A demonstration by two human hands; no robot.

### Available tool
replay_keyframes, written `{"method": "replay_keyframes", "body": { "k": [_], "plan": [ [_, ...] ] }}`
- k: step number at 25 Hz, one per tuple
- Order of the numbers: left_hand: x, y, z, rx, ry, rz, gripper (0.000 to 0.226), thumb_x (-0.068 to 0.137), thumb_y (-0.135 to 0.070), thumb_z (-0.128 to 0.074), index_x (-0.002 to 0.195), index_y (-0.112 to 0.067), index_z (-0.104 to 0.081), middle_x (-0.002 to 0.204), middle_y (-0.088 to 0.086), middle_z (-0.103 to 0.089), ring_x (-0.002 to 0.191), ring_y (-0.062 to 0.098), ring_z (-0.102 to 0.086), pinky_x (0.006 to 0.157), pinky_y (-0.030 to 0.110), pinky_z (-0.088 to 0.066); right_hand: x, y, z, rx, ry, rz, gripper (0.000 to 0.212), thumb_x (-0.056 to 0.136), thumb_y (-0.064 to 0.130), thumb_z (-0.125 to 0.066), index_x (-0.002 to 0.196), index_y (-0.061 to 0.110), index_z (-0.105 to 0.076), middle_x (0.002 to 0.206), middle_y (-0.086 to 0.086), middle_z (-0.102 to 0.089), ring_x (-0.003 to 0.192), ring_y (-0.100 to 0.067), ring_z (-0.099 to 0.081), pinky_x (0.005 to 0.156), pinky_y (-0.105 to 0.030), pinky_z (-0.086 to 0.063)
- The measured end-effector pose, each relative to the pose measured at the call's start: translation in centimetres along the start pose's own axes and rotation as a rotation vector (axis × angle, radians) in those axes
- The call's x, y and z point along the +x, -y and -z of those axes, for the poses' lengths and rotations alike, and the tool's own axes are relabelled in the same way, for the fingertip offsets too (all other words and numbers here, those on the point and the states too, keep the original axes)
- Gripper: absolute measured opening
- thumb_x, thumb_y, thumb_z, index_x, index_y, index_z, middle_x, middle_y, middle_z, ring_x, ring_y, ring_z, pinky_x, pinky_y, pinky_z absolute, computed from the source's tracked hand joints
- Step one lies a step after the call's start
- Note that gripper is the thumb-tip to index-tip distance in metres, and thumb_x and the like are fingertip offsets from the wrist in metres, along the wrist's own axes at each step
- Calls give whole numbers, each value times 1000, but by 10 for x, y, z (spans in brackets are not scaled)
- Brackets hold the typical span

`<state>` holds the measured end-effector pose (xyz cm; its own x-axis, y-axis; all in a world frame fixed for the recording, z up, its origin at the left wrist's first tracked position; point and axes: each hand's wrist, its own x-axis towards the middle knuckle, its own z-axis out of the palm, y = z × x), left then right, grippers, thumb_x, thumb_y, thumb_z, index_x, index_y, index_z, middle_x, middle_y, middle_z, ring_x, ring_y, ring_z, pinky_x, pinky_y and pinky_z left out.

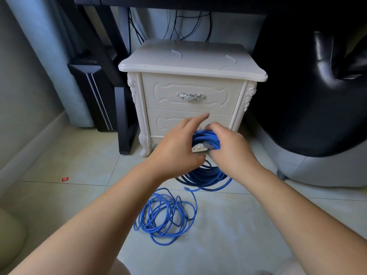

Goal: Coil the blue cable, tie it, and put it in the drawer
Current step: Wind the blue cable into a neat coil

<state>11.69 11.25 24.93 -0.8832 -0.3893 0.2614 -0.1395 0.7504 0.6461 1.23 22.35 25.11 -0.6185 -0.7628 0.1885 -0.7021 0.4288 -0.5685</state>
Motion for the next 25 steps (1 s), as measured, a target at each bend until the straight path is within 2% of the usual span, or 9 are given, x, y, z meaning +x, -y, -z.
{"method": "replay_keyframes", "body": {
  "k": [3, 5, 7, 12, 15, 17, 19, 22, 25],
  "plan": [
    [1, 5, -1, -28, 25, 72, 78, 76, -12, -68, 145, -34, -39, 111, -8, -66, 96, 7, -59, 81, 10, -41, -5, 11, -2, -154, 59, 108, 37, 87, 16, -63, 121, 22, -47, 108, 2, -60, 96, -28, -58, 76, -36, -44],
    [2, 9, -3, -40, 20, 122, 53, 77, -12, -68, 126, -31, -57, 85, -10, -67, 73, 3, -57, 63, 10, -39, -7, 12, -4, -165, 64, 136, 44, 86, 14, -62, 124, 21, -41, 96, 3, -55, 89, -30, -58, 70, -35, -39],
    [3, 9, -3, -71, -7, 160, 26, 79, -11, -66, 102, -23, -67, 75, -8, -66, 66, 3, -56, 57, 12, -37, -7, 11, -6, -114, 71, 118, 52, 84, 13, -62, 128, 24, -38, 88, 6, -51, 83, -29, -55, 67, -33, -34],
    [8, 11, 1, -177, -79, 284, 12, 80, -5, -64, 87, -15, -67, 66, -1, -63, 57, 8, -50, 56, 17, -40, -1, 5, -3, 298, 96, -86, 68, 72, 32, -75, 131, 40, -43, 103, 15, -58, 94, -11, -59, 85, -27, -47],
    [12, 15, 4, -350, -159, 433, 14, 81, -1, -63, 88, -13, -67, 72, 10, -66, 64, 18, -55, 74, 40, -56, -2, -6, 3, 460, 227, -106, 71, 69, 41, -82, 130, 44, -45, 118, 24, -60, 108, 5, -58, 94, -23, -44],
    [12, 15, 4, -466, -210, 528, 17, 83, 2, -60, 86, -13, -67, 70, 7, -63, 61, 17, -53, 77, 45, -58, -3, -11, 3, 561, 276, -121, 78, 68, 41, -84, 133, 45, -42, 121, 28, -59, 111, 11, -56, 97, -22, -43],
    [13, 14, 5, -606, -271, 603, 14, 84, 0, -65, 87, -14, -67, 62, -2, -59, 58, 13, -51, 72, 40, -58, -4, -13, 0, 644, 256, -145, 86, 63, 42, -83, 137, 45, -38, 124, 28, -58, 115, 9, -55, 101, -23, -43],
    [15, 17, 6, -802, -387, 702, 11, 84, -3, -70, 83, -11, -63, 61, 2, -47, 59, 17, -45, 65, 37, -55, -7, -12, -15, 787, 168, -203, 84, 63, 36, -83, 136, 40, -43, 119, 16, -64, 113, -5, -62, 102, -33, -48],
    [14, 19, 4, -927, -420, 786, 12, 85, -4, -70, 81, -12, -62, 63, 5, -44, 59, 19, -44, 68, 40, -55, -12, -7, -29, 963, 64, -269, 69, 75, 16, -82, 134, 28, -48, 105, 11, -66, 95, -11, -66, 83, -29, -52]
  ]
}}
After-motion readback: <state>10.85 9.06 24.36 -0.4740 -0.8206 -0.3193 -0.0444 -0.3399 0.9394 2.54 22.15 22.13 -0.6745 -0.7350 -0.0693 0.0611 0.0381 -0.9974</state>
